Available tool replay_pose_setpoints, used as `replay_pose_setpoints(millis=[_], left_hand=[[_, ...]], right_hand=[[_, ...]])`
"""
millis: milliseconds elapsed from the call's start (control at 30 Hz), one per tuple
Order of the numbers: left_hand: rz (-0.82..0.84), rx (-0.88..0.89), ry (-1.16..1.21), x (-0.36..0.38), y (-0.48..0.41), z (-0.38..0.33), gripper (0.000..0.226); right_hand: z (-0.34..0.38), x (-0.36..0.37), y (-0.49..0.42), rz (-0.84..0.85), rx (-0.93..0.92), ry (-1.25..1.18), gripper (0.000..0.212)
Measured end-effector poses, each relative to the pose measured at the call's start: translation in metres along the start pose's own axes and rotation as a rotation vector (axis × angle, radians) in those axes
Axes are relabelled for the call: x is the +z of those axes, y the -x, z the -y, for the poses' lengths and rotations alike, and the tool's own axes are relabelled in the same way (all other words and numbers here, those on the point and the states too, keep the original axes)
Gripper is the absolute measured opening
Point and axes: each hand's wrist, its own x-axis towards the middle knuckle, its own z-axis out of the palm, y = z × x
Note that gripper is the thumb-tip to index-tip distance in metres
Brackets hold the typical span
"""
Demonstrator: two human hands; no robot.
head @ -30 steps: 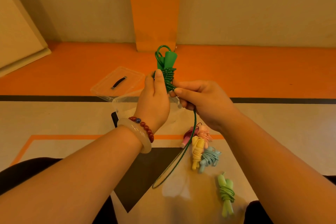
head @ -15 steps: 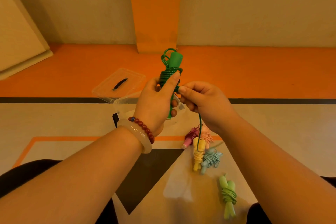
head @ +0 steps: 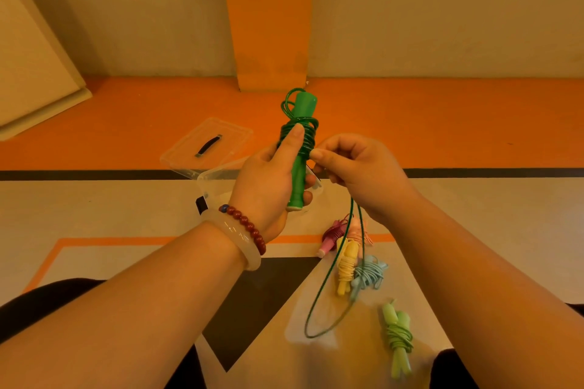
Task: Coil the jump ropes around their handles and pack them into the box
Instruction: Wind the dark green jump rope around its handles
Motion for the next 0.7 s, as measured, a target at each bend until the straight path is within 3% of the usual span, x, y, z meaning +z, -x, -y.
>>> replay_pose_setpoints(millis=[200, 400, 700], left_hand=[[0.045, -0.041, 0.056, 0.004, 0.0009, 0.0028, 0.053], [0.095, -0.03, 0.057, 0.0021, -0.0004, 0.0006, 0.041], [0.01, 0.051, -0.2, 0.0017, 0.0032, 0.0035, 0.041]], right_hand=[[-0.0048, -0.0021, 0.0003, -0.013, 0.034, -0.125, 0.014], [-0.0024, -0.004, -0.0008, 0.029, 0.161, -0.249, 0.011], [-0.0032, -0.0049, -0.0026, -0.035, 0.176, -0.277, 0.016]])
